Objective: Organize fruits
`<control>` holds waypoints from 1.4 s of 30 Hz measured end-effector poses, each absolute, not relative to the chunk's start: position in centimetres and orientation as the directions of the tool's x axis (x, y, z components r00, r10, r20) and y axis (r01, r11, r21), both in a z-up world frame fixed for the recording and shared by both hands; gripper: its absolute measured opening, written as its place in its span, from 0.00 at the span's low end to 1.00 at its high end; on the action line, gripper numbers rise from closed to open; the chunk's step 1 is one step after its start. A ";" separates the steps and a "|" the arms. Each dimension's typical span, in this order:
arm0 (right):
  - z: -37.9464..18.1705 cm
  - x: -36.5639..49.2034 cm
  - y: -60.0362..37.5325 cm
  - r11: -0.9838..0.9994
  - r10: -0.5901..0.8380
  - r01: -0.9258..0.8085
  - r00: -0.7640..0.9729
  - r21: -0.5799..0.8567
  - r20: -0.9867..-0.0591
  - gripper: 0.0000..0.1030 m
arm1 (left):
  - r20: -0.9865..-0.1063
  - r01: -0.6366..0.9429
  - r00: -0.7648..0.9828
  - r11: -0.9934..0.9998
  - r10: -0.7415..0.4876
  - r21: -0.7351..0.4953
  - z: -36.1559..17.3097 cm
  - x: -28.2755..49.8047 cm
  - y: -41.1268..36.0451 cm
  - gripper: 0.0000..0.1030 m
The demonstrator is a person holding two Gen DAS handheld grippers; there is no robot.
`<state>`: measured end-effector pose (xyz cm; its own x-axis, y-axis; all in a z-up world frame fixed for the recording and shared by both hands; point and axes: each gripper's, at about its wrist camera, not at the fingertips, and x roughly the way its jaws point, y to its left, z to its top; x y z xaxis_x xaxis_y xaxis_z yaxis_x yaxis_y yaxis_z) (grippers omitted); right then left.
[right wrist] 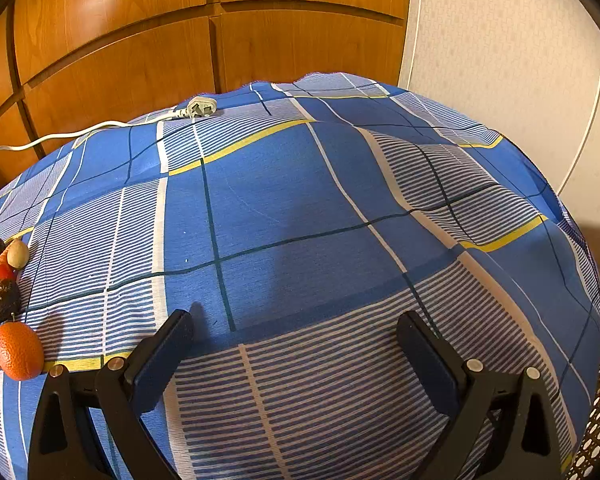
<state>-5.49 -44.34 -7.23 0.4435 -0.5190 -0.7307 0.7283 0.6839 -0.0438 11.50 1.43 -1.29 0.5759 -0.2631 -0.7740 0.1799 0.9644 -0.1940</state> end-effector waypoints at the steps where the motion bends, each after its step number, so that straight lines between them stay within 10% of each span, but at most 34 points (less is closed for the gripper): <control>1: -7.3 -5.4 -44.2 0.684 -0.519 0.729 0.444 -0.043 -0.731 1.00 | -0.775 0.163 0.582 0.969 -0.247 -0.187 -1.4 12.1 2.2 0.26; 15: -7.3 -5.4 -44.2 0.683 -0.519 0.729 0.443 -0.043 -0.731 1.00 | -0.792 0.021 0.596 0.988 -0.135 -0.153 -4.2 15.8 5.6 0.27; 20: -7.3 -5.4 -44.2 0.683 -0.520 0.729 0.443 -0.043 -0.731 1.00 | -0.768 -0.009 0.628 0.986 -0.126 -0.169 -3.9 14.9 5.9 0.64; 42: -7.3 -5.4 -44.1 0.682 -0.520 0.730 0.443 -0.043 -0.731 1.00 | -0.743 -0.011 0.657 0.984 -0.129 -0.180 -2.2 6.0 4.6 0.72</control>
<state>-5.36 -44.11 -7.29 0.4431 -0.5196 -0.7305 0.7297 0.6825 -0.0429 6.03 4.57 -2.15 0.6571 -0.1286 -0.7428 -0.0108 0.9836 -0.1798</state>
